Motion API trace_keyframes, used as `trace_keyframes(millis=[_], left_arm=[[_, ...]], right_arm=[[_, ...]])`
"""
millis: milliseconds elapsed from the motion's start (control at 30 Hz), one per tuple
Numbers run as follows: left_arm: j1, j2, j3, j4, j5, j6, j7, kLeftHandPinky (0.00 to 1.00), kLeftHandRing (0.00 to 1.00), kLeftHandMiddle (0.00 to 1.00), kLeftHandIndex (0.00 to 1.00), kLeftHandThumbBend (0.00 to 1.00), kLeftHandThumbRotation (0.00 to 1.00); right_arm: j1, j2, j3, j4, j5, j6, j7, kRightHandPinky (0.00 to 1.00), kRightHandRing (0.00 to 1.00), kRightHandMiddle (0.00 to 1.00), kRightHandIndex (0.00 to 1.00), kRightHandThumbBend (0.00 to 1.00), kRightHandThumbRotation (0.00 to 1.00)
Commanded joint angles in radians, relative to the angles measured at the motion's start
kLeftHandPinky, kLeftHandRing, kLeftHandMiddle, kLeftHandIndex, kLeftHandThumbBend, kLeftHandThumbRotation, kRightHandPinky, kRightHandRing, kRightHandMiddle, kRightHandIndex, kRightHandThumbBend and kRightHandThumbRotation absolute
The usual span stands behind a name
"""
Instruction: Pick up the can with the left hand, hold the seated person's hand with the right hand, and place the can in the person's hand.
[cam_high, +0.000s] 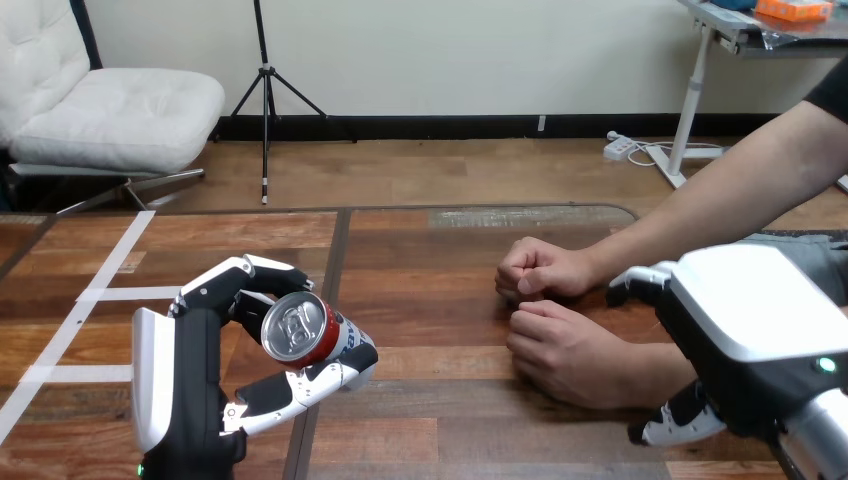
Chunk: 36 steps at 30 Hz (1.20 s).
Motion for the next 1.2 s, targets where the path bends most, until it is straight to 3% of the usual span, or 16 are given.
trace_keyframes(millis=[0,500,900,1167], left_arm=[[-0.064,-0.010,0.006,-0.011,-0.011,-0.014,0.006,0.28,0.35,0.40,0.41,0.76,0.00],[-0.060,-0.012,0.008,-0.013,-0.001,-0.009,0.008,0.29,0.36,0.41,0.41,0.75,0.00],[-0.063,-0.011,0.013,-0.006,0.016,-0.012,0.020,0.29,0.35,0.40,0.41,0.76,0.00],[-0.059,-0.014,0.015,-0.005,0.014,-0.008,0.022,0.29,0.35,0.40,0.41,0.76,0.00]], right_arm=[[-0.073,-0.026,-0.003,-0.053,-0.030,0.007,0.030,0.74,0.79,0.79,0.74,0.99,0.00],[-0.092,-0.032,-0.005,-0.040,-0.049,0.016,0.048,0.73,0.78,0.78,0.73,0.98,0.00],[-0.101,-0.031,0.007,-0.010,-0.079,0.013,0.031,0.74,0.78,0.78,0.73,0.98,0.00],[-0.113,-0.037,0.015,0.009,-0.090,0.018,0.052,0.75,0.80,0.79,0.74,0.96,0.00]])
